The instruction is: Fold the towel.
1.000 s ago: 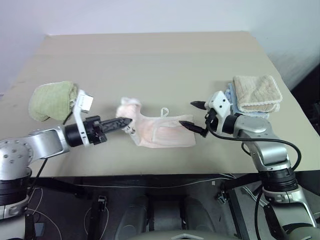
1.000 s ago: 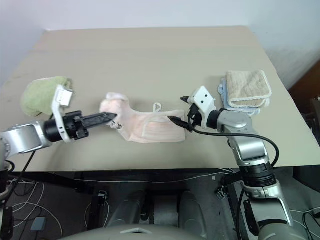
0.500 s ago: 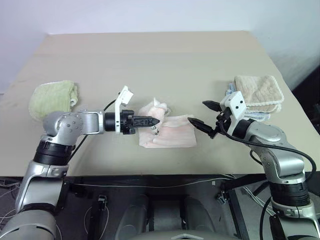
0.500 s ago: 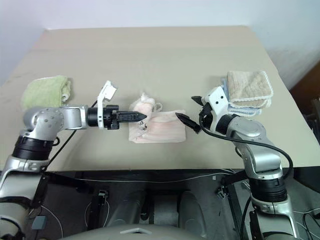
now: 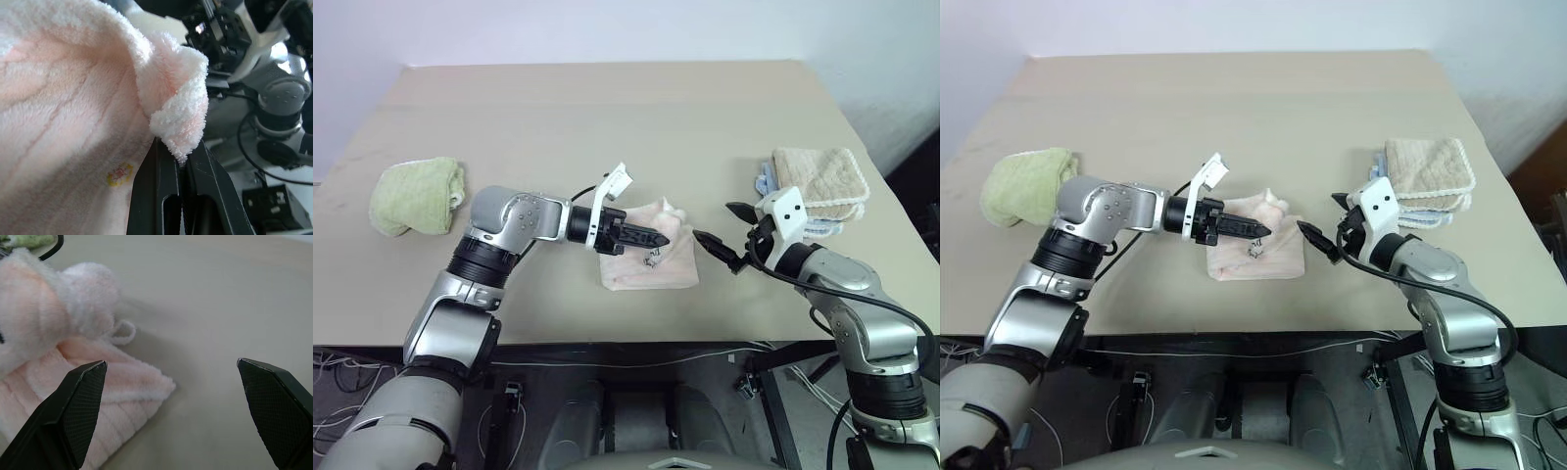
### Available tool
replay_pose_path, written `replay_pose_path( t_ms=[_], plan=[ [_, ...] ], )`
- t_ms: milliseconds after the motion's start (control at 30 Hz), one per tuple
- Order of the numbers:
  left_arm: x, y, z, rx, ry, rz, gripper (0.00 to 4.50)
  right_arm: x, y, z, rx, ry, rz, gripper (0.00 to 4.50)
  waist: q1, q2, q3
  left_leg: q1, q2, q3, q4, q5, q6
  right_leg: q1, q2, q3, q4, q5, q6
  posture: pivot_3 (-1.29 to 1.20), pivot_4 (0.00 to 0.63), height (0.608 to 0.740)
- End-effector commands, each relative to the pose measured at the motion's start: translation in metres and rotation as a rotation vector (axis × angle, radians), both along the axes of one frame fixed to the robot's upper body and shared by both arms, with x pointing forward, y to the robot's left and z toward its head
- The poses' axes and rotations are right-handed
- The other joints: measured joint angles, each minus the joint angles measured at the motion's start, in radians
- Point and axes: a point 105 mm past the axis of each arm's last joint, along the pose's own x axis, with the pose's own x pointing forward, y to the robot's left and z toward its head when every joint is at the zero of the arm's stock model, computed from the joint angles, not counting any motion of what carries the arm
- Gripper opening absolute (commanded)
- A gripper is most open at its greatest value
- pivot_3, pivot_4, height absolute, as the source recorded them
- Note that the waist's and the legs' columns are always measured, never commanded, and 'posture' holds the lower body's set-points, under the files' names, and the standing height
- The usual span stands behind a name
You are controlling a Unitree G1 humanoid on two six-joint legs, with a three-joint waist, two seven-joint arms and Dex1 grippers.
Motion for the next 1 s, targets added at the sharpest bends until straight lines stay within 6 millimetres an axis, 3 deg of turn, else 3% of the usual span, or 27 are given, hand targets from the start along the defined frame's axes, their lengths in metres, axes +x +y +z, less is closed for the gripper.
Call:
replay_pose_path(
  t_ms=[33,200,233,333,567,700,767,867,967,1000],
  plan=[
    [0.001,-0.005,0.004,0.033,-0.057,-0.017,0.05,-0.002,0.001,0.014,-0.003,-0.072,-0.008,4.50,0.001,0.000,0.000,0.000,0.000,0.000,0.000,0.000,0.000,0.000,0.000,0.000,0.000,0.000,0.000,0.00,0.150,0.740],
    [0.001,-0.015,0.002,0.026,-0.055,-0.036,0.05,0.001,-0.001,0.014,-0.003,-0.081,-0.030,4.50,0.003,0.000,0.000,0.000,0.000,0.000,0.002,0.000,0.000,0.001,0.000,0.000,0.000,0.000,0.000,0.00,0.150,0.740],
    [0.002,-0.020,0.002,0.016,-0.059,-0.037,0.25,0.002,-0.002,0.015,-0.003,-0.085,-0.035,4.50,0.004,0.000,0.000,0.000,0.000,0.000,0.002,0.000,0.000,0.001,0.000,0.000,0.000,0.000,0.000,0.00,0.150,0.740],
    [0.005,-0.030,-0.001,0.016,-0.077,-0.029,0.97,0.004,-0.002,0.016,-0.005,-0.091,-0.044,4.50,0.008,0.000,0.000,0.000,0.000,0.000,0.003,0.000,0.000,0.001,0.000,-0.001,0.000,0.000,0.000,0.00,0.150,0.740],
    [0.001,-0.034,-0.006,0.014,-0.115,-0.027,3.31,0.005,-0.004,0.014,-0.010,-0.093,-0.052,4.50,0.002,0.000,0.000,0.000,0.000,0.000,0.003,0.000,0.001,0.001,0.000,0.000,0.001,0.000,0.001,0.00,0.150,0.740],
    [-0.008,-0.020,0.022,-0.101,-0.269,-0.054,4.49,0.004,-0.008,0.018,0.035,-0.096,-0.073,4.50,-0.005,0.000,0.000,0.000,0.000,0.000,0.003,0.000,0.001,0.001,0.000,0.000,0.001,0.000,0.001,0.00,0.150,0.740],
    [-0.009,-0.011,0.039,-0.182,-0.364,-0.047,4.49,0.003,-0.008,0.020,0.077,-0.079,-0.068,4.50,-0.009,0.000,0.000,0.000,0.000,0.000,0.003,0.000,0.000,0.001,0.000,0.000,0.002,0.000,0.001,0.00,0.150,0.740],
    [0.010,0.009,0.060,-0.228,-0.552,0.093,4.49,0.003,-0.003,0.032,0.172,-0.047,-0.033,4.50,-0.010,0.000,0.000,0.001,0.000,0.000,0.004,0.000,0.000,0.002,0.000,0.000,0.002,0.001,0.001,0.00,0.150,0.740],
    [0.025,0.027,0.064,-0.206,-0.645,0.193,4.49,0.001,0.007,0.042,0.211,-0.032,0.023,4.50,-0.013,0.000,0.000,0.001,0.000,0.000,0.005,0.000,0.001,0.002,0.000,0.000,0.002,0.001,0.001,0.00,0.150,0.740],
    [0.028,0.031,0.063,-0.206,-0.658,0.207,4.50,0.000,0.012,0.044,0.220,-0.033,0.047,4.32,-0.013,0.000,0.000,0.001,0.000,0.000,0.005,0.000,0.001,0.002,0.000,0.000,0.002,0.001,0.001,0.00,0.150,0.740]
  ],
)
